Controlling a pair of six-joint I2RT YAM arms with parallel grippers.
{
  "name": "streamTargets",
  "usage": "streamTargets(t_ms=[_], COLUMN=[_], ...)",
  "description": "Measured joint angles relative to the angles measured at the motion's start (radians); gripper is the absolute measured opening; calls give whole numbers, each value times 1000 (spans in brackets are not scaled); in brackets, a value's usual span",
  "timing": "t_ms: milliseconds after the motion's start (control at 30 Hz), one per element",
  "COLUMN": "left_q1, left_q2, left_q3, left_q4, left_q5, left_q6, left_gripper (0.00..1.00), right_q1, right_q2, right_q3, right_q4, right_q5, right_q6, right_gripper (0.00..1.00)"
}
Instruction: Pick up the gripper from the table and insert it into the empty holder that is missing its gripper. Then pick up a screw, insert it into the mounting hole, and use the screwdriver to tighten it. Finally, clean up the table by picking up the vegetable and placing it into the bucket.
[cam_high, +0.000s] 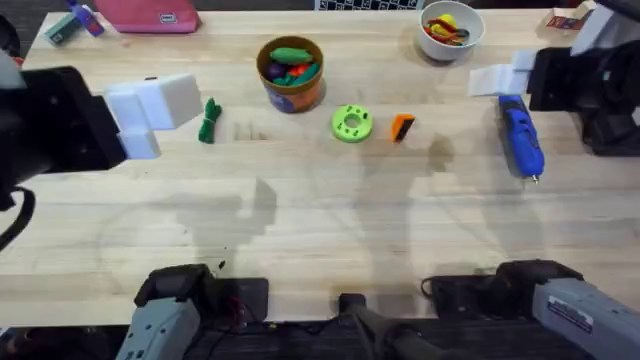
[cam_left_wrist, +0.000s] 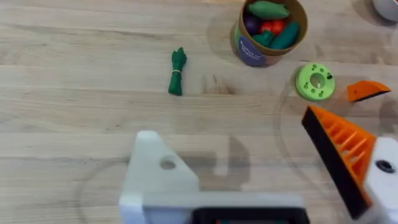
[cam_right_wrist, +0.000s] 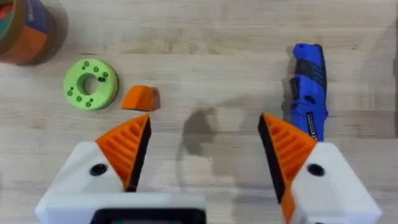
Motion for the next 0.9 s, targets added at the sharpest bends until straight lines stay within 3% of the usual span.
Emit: streamTargets(t_ms=[233,433,667,900], left_q1=[0,-4,-89,-142], left_q2=[0,-26,-258,-483], left_q3=[-96,-338,-671,-881], left_q4=[83,444,813,975], left_q5=[1,31,100,239], left_q6=[62,83,90,91], left_gripper=[985,986,986,985], right_q1=[0,0,0,0], right_q2=[0,0,0,0], right_q3=[0,0,0,0], right_q4=[0,0,0,0], right_q5=[0,0,0,0], right_q6=[0,0,0,0], right_gripper=[994,994,994,994])
